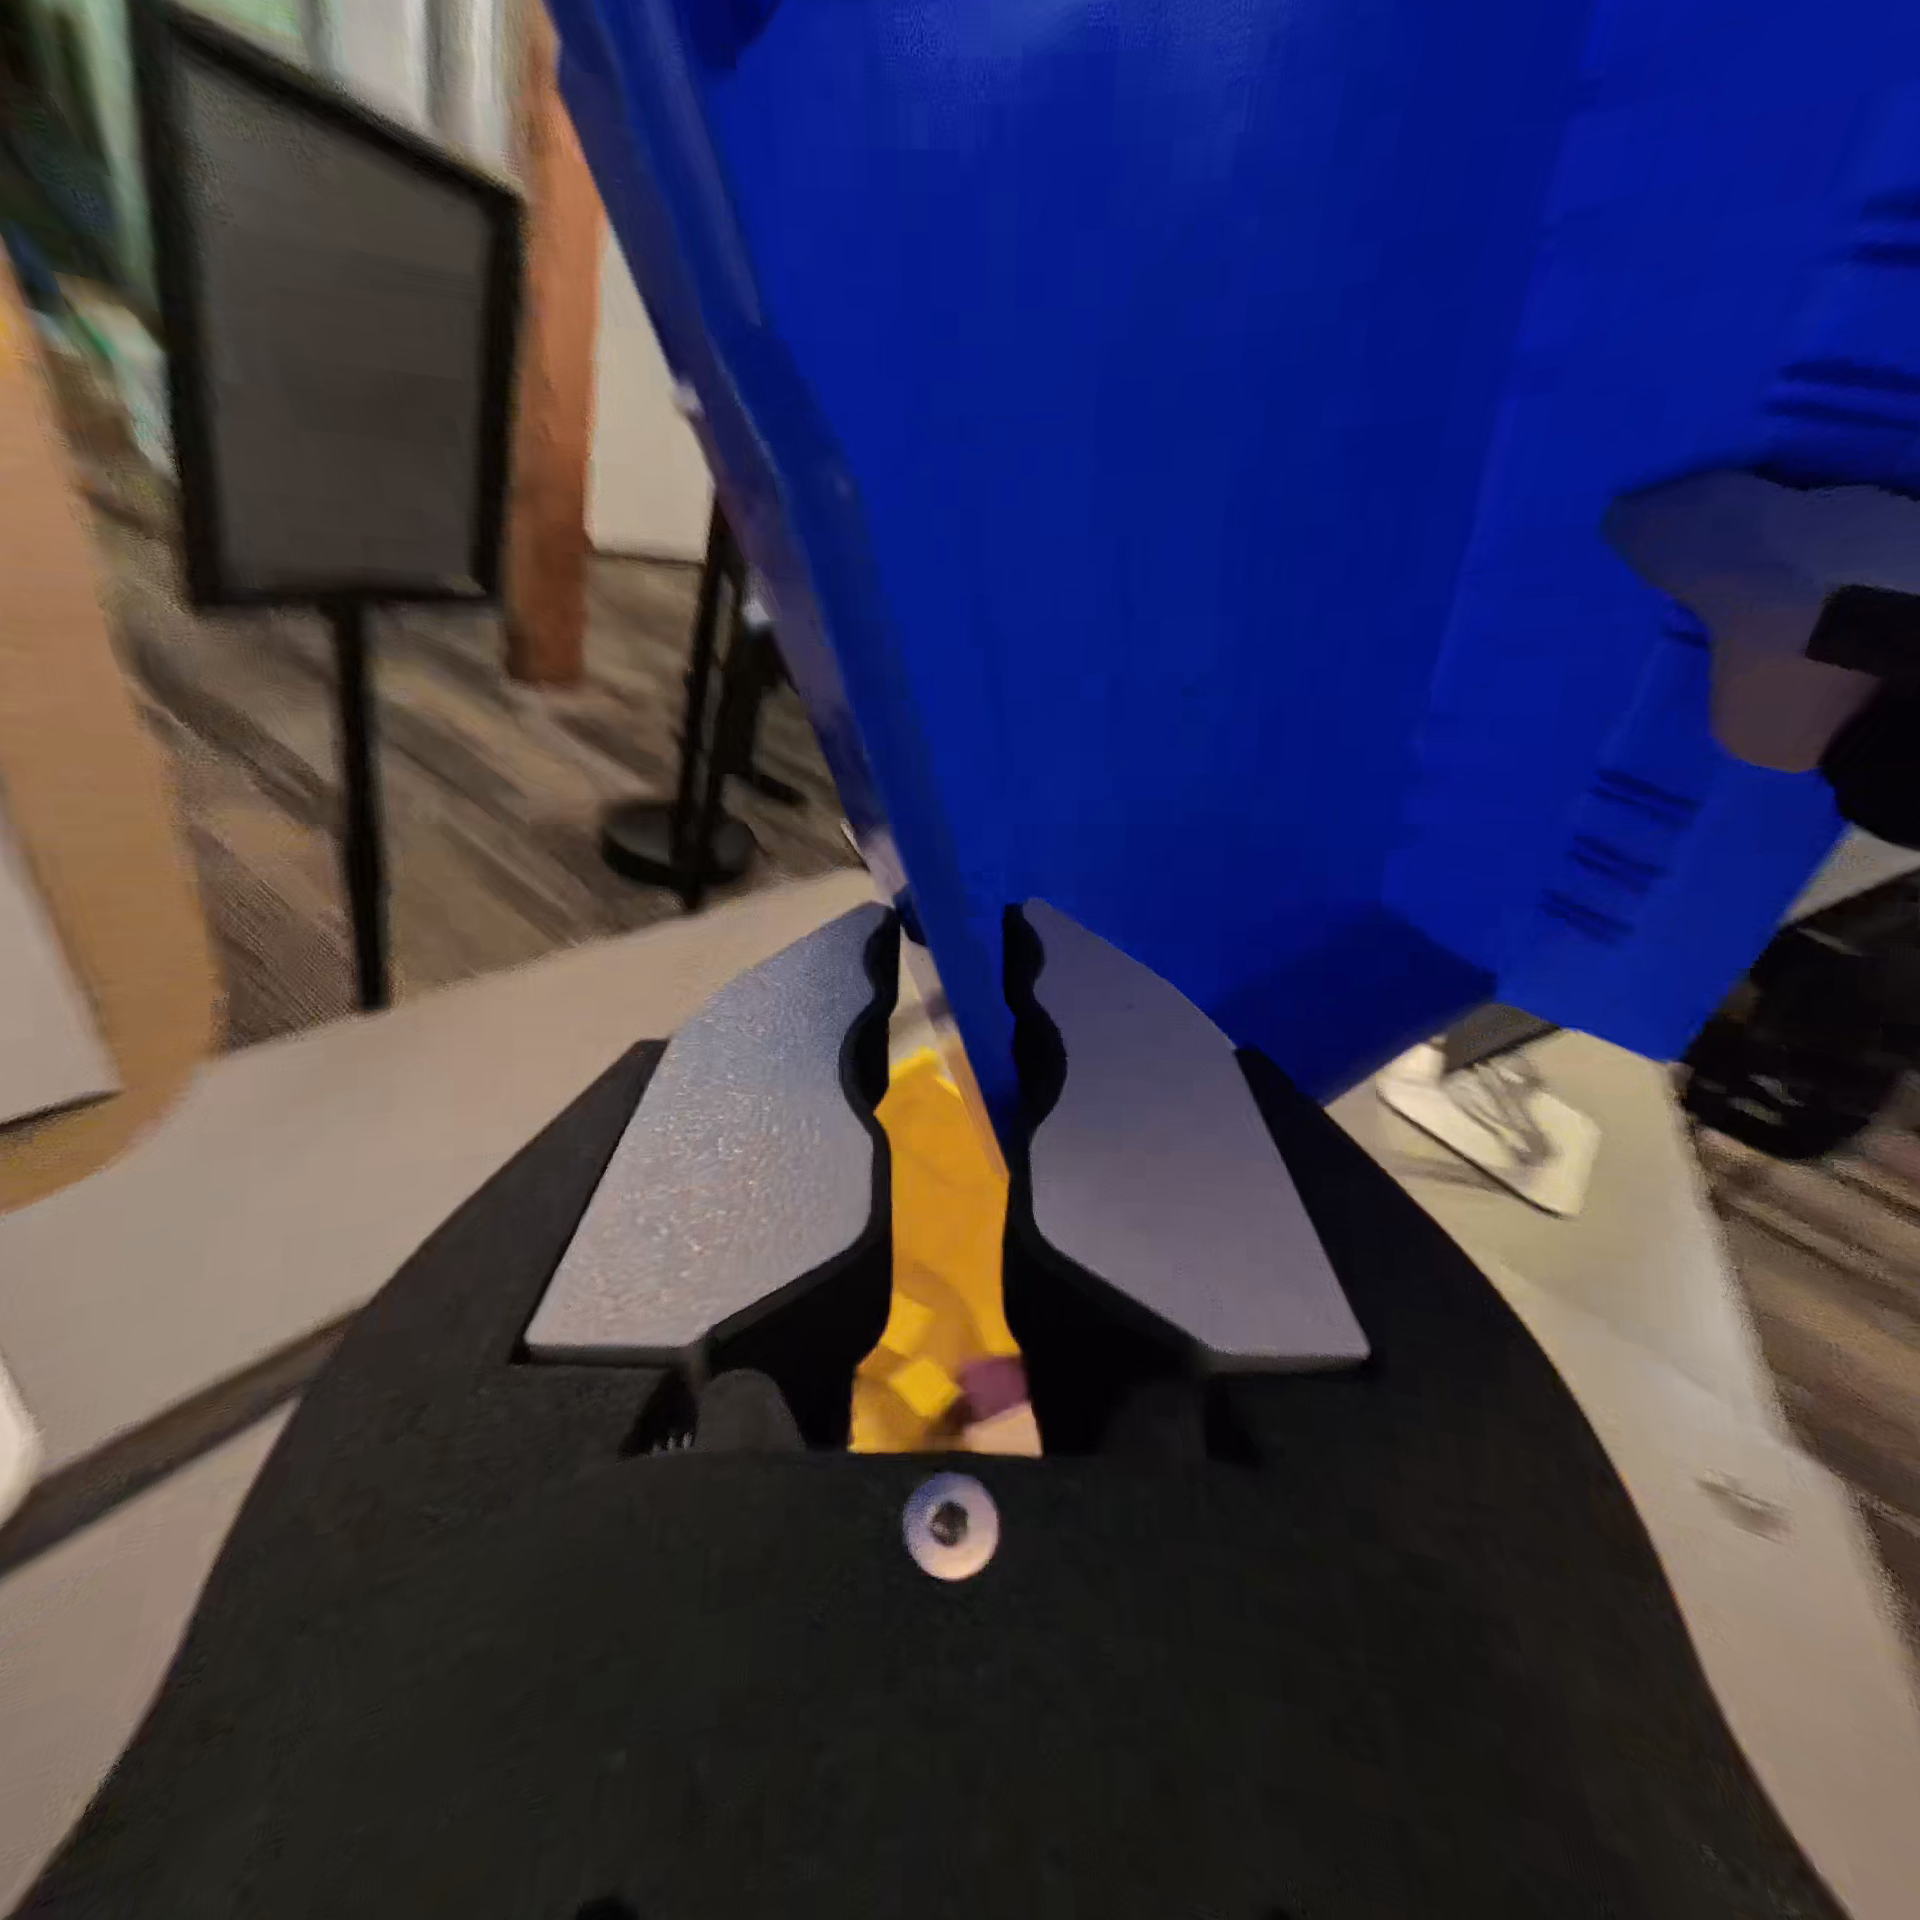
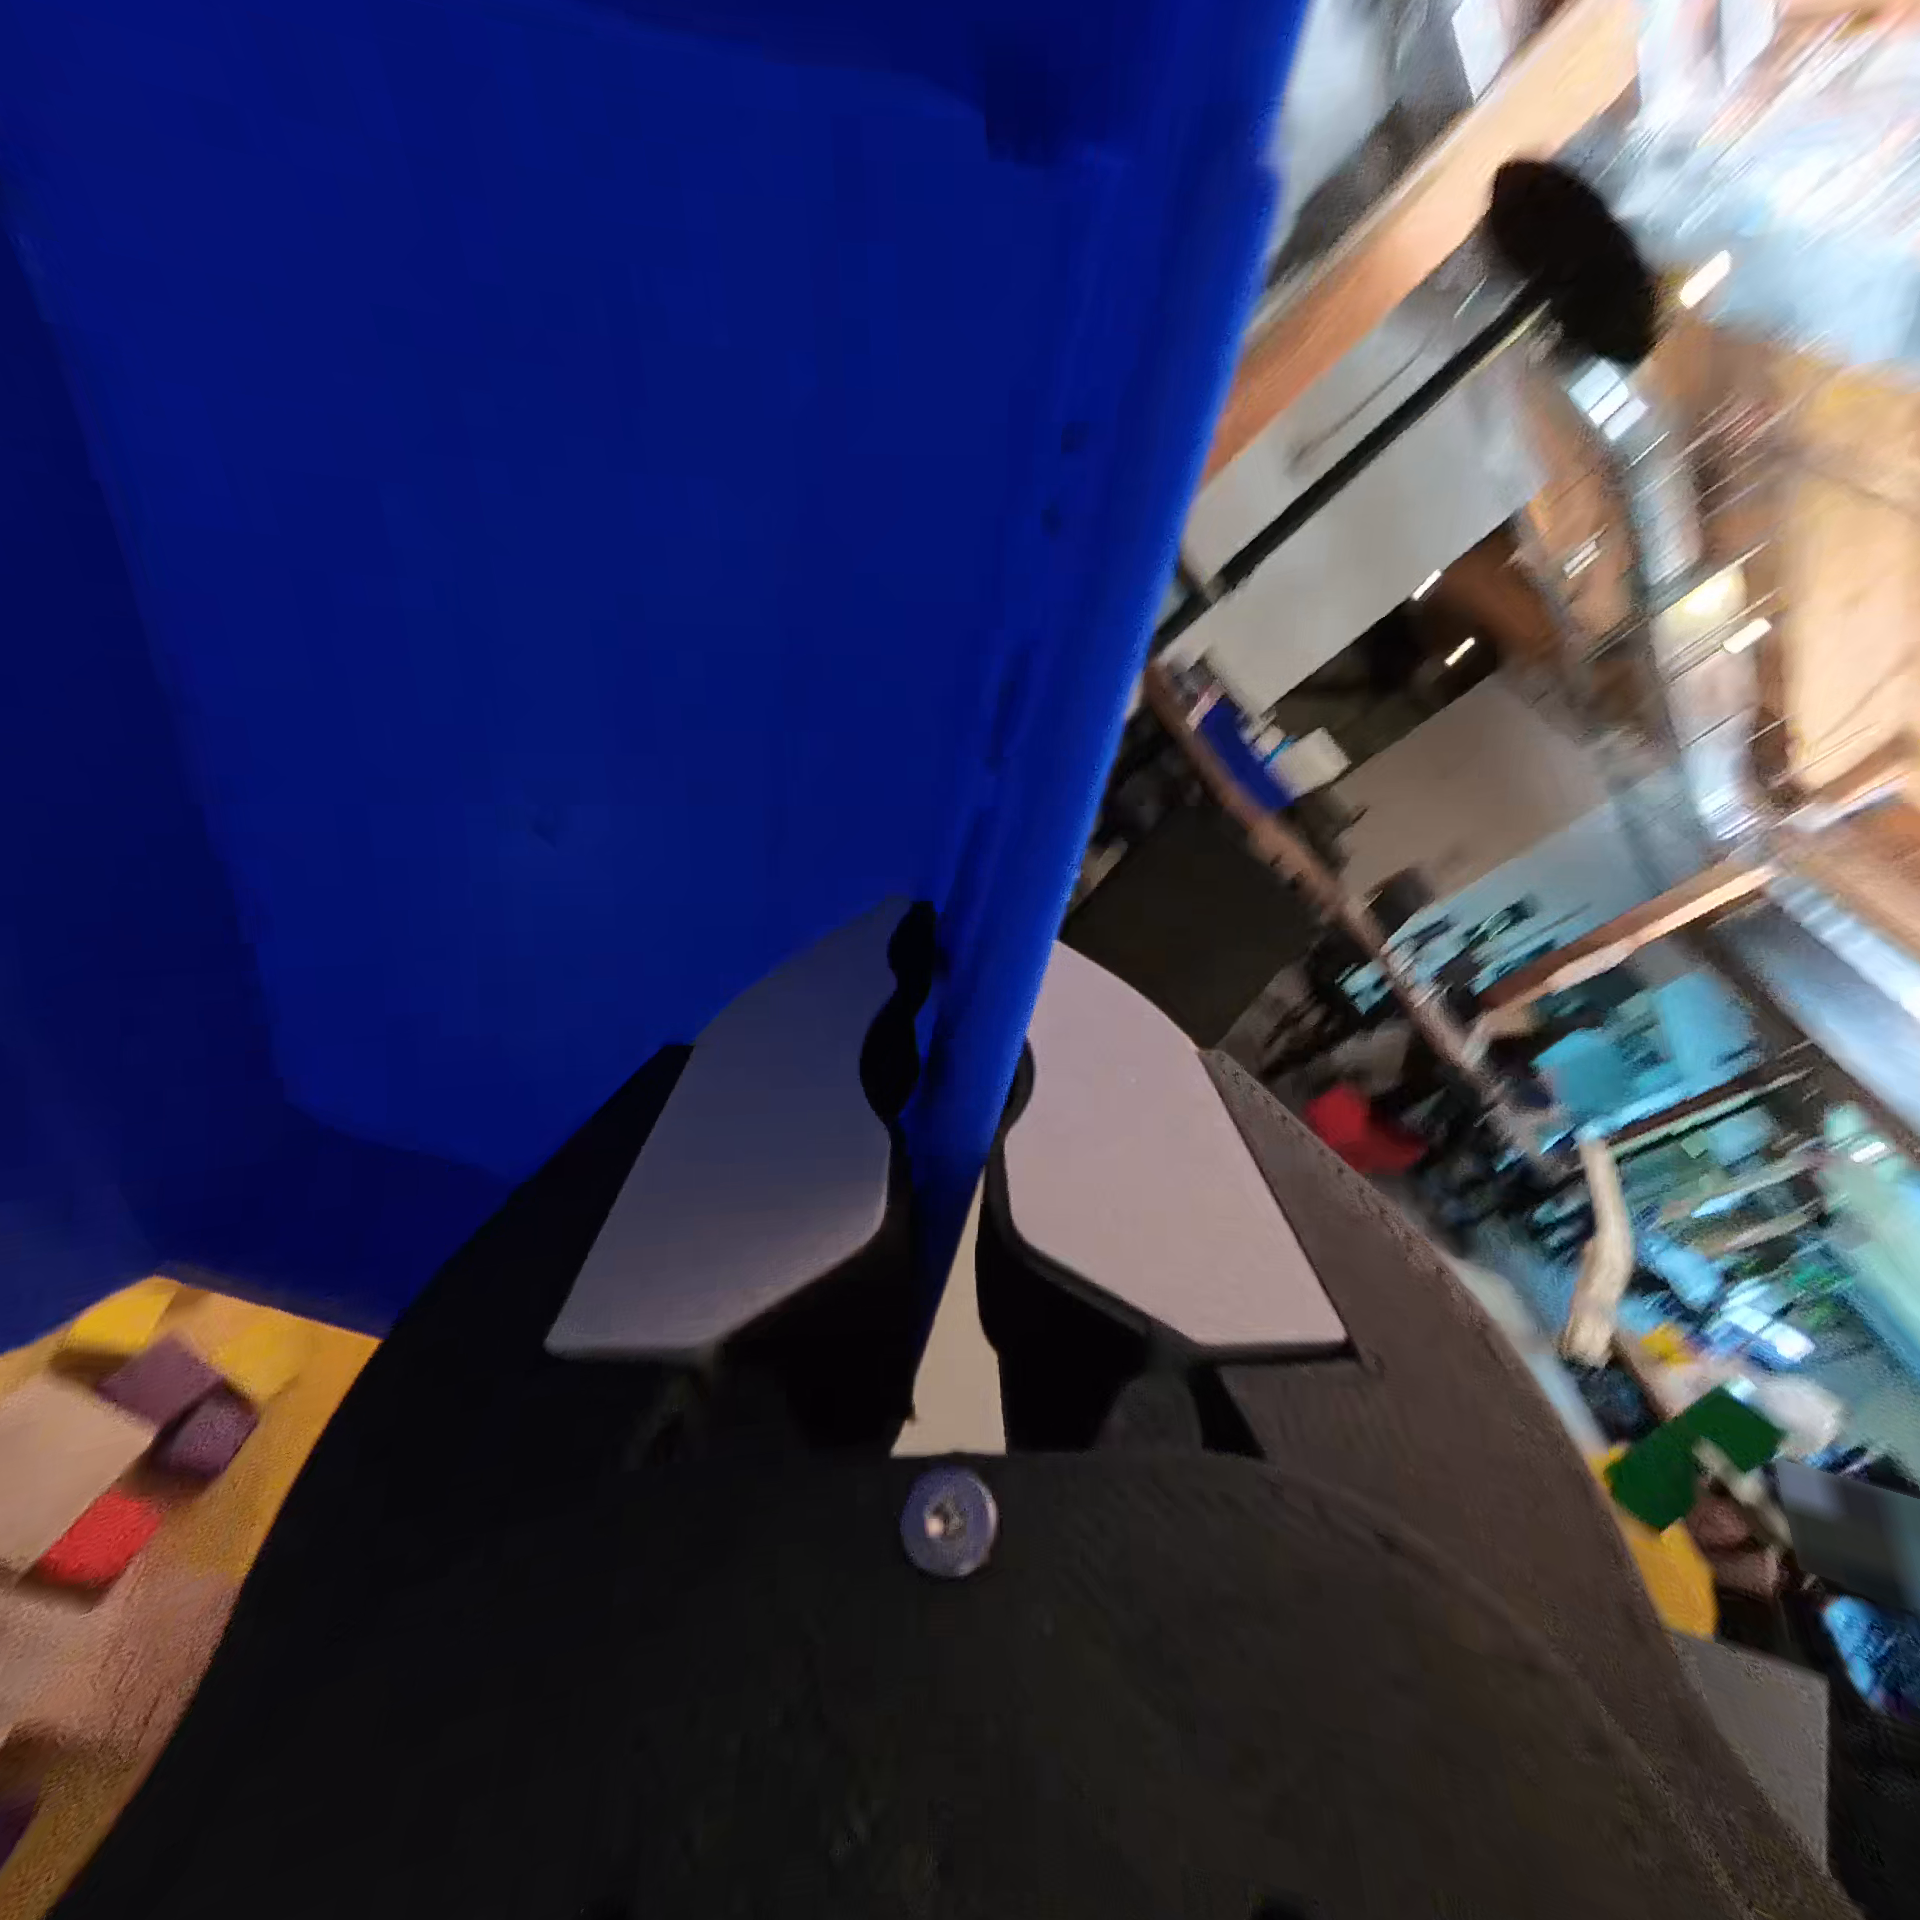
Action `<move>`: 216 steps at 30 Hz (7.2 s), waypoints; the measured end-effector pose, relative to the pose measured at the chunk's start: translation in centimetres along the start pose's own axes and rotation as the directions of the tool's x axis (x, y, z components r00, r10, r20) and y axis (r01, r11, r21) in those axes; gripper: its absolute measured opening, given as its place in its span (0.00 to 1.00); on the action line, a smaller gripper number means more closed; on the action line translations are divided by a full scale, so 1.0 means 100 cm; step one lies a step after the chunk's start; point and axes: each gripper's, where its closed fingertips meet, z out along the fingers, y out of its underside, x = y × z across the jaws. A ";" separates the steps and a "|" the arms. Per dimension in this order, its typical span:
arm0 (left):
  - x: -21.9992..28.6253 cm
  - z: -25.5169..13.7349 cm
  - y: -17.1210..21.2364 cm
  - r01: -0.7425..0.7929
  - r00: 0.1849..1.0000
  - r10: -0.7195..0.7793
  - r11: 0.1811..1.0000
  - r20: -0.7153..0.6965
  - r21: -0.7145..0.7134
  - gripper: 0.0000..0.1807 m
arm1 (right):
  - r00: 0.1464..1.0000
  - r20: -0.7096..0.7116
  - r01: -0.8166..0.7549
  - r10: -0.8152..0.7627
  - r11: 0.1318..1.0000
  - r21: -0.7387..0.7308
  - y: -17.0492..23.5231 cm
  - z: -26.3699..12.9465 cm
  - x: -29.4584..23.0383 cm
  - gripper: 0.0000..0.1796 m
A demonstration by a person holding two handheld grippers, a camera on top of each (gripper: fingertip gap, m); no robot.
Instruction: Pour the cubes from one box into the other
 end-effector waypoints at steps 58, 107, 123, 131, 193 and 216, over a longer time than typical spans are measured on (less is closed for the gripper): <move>-0.286 -0.457 0.107 0.600 0.725 0.080 0.413 0.684 -0.685 0.02 | 0.550 0.282 0.013 0.786 0.330 -0.944 0.254 0.021 -0.213 0.03; -0.202 -0.471 -0.072 0.064 0.852 -0.005 0.993 0.523 -0.095 0.23 | 0.352 0.886 -0.568 0.301 0.822 -0.053 -0.114 -0.105 -0.353 0.28; -0.288 -0.491 0.047 0.541 0.684 -0.176 0.773 0.708 -0.331 0.15 | 0.144 0.908 -0.433 0.394 0.850 -0.300 -0.108 -0.134 -0.443 0.44; -0.296 -0.481 0.071 0.587 0.665 -0.126 0.698 0.736 -0.410 0.15 | -0.005 0.829 -0.228 0.559 0.807 -0.545 -0.134 -0.125 -0.496 0.41; -0.230 -0.340 0.144 0.507 0.783 0.190 0.356 0.592 -0.785 0.03 | 0.444 0.574 0.387 0.688 0.430 -0.815 0.009 -0.072 -0.453 0.03; -0.059 -0.018 0.037 0.158 0.957 0.128 0.522 0.260 -0.838 0.03 | 0.646 0.304 -0.042 0.700 0.430 -0.902 0.094 0.028 -0.107 0.03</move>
